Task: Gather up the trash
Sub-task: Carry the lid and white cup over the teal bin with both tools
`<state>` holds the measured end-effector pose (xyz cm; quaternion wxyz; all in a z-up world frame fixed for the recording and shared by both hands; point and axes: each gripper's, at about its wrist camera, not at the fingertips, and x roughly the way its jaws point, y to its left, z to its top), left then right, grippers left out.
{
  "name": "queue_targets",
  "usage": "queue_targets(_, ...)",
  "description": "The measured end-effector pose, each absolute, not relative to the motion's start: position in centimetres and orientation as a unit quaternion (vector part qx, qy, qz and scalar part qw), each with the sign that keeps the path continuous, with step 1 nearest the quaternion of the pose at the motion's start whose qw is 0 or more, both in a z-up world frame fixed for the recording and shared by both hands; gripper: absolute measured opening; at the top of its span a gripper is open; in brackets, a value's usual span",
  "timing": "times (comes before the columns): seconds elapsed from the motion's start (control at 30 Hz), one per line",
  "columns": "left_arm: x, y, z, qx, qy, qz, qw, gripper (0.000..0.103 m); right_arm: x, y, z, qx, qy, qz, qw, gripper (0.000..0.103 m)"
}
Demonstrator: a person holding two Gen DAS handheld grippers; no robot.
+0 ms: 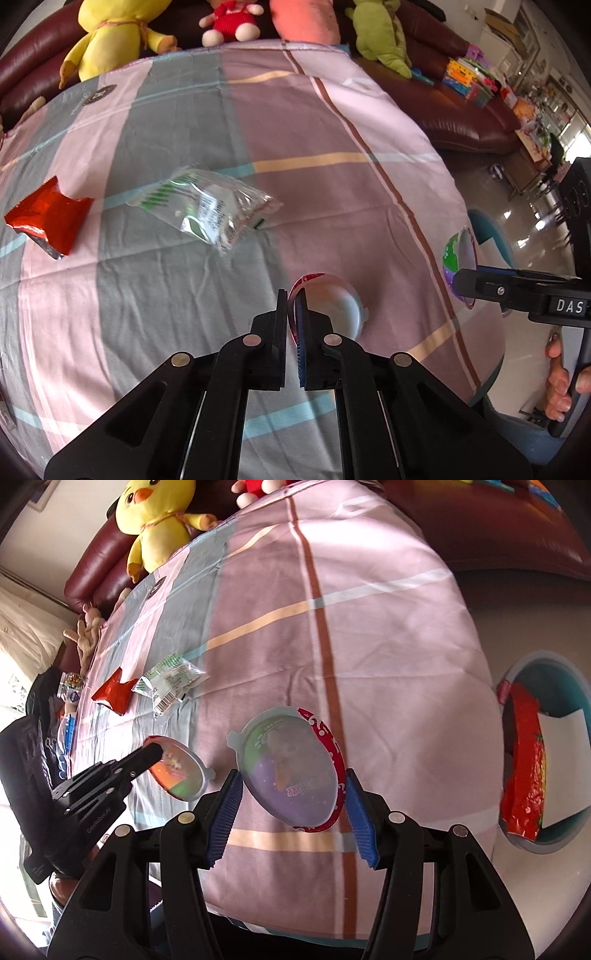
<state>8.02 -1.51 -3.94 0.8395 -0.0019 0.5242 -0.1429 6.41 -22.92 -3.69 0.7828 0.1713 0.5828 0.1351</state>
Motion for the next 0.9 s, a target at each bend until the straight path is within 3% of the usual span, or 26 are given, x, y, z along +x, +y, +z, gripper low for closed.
queue_targets(0.5,7.6,-5.5,-1.1,0.038,0.504,-0.165,0.847,0.005,5.7,-28.0,-3.5,0.228,0.559,0.117,0.789,0.053)
queue_targets(0.9,8.7,-15.6,2.1,0.082,0.474,-0.244,0.842,0.005,3.8,-36.8,-2.2,0.276,0.517,0.059,0.808,0.053)
